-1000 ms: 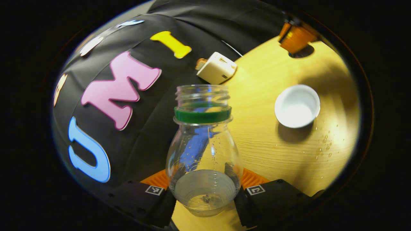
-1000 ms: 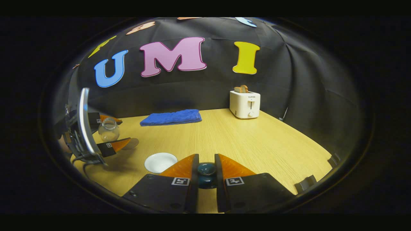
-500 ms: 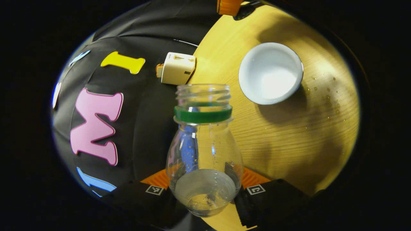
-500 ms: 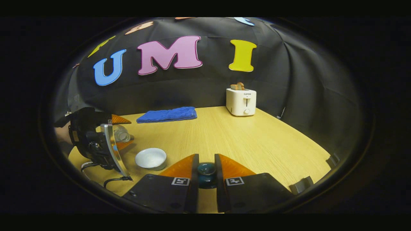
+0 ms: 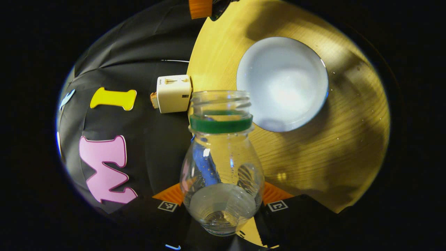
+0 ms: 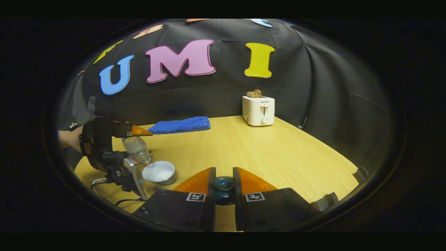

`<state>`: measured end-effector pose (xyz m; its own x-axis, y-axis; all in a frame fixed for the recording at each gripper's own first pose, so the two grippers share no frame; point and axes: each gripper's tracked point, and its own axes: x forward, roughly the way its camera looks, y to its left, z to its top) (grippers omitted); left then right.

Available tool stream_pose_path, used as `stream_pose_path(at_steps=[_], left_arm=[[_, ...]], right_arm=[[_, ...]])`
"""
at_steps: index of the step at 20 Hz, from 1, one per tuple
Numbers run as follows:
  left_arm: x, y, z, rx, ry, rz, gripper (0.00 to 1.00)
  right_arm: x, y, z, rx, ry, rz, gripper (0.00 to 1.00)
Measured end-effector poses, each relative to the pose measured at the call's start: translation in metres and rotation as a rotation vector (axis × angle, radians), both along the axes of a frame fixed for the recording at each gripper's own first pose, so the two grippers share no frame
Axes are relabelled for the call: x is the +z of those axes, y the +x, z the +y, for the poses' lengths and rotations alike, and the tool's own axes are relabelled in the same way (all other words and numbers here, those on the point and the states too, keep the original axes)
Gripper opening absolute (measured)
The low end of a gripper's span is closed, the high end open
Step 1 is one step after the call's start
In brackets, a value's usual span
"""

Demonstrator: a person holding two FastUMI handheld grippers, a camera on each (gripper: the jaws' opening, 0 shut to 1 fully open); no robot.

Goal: Open the teacup lid with one hand, grasp the water bottle and pour water into the teacup with the other hand; after pouring, place the water bottle on the coaster and then close the teacup lid.

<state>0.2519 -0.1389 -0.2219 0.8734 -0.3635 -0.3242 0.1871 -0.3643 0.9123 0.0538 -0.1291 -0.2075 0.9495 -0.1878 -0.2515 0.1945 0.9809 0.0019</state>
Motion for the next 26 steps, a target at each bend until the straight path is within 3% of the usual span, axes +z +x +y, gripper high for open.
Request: stream_pose_path(at_steps=[1,2,7,8,11,12,16,17,18,19,20,26], left_arm=[[0.0,0.003,0.0,-0.004,0.016,-0.006,0.78],[0.0,0.005,-0.001,-0.008,0.034,-0.015,0.78],[0.003,0.005,-0.01,-0.038,0.089,-0.038,0.78],[0.003,0.005,-0.01,-0.048,0.111,-0.052,0.78],[0.004,0.009,-0.01,-0.056,0.154,-0.066,0.78],[0.006,0.01,-0.01,-0.06,0.161,-0.074,0.78],[0.008,0.009,-0.014,-0.081,0.188,-0.092,0.78],[0.008,0.008,-0.016,-0.09,0.201,-0.095,0.78],[0.009,0.008,-0.018,-0.098,0.213,-0.097,0.78],[0.009,0.008,-0.018,-0.106,0.225,-0.101,0.78],[0.009,0.008,-0.018,-0.113,0.236,-0.103,0.78],[0.015,0.011,-0.023,-0.165,0.321,-0.137,0.78]], right_arm=[[0.0,-0.001,0.0,0.001,0.001,0.0,0.31],[-0.001,-0.001,-0.001,0.003,0.0,0.002,0.26],[-0.003,-0.003,-0.001,0.014,-0.004,0.005,0.26],[-0.003,-0.003,-0.002,0.016,-0.006,0.009,0.31],[-0.002,-0.003,-0.001,0.025,-0.009,0.008,0.21],[-0.002,-0.003,0.0,0.027,-0.009,0.006,0.26],[-0.002,-0.004,0.005,0.042,-0.009,0.005,0.26],[0.0,-0.004,0.007,0.047,-0.012,0.0,0.31],[0.002,-0.003,0.008,0.054,-0.018,-0.002,0.26],[0.002,-0.002,0.009,0.061,-0.025,-0.001,0.31],[0.003,-0.002,0.011,0.068,-0.03,0.0,0.26],[0.01,0.001,0.016,0.084,-0.039,-0.015,0.26]])
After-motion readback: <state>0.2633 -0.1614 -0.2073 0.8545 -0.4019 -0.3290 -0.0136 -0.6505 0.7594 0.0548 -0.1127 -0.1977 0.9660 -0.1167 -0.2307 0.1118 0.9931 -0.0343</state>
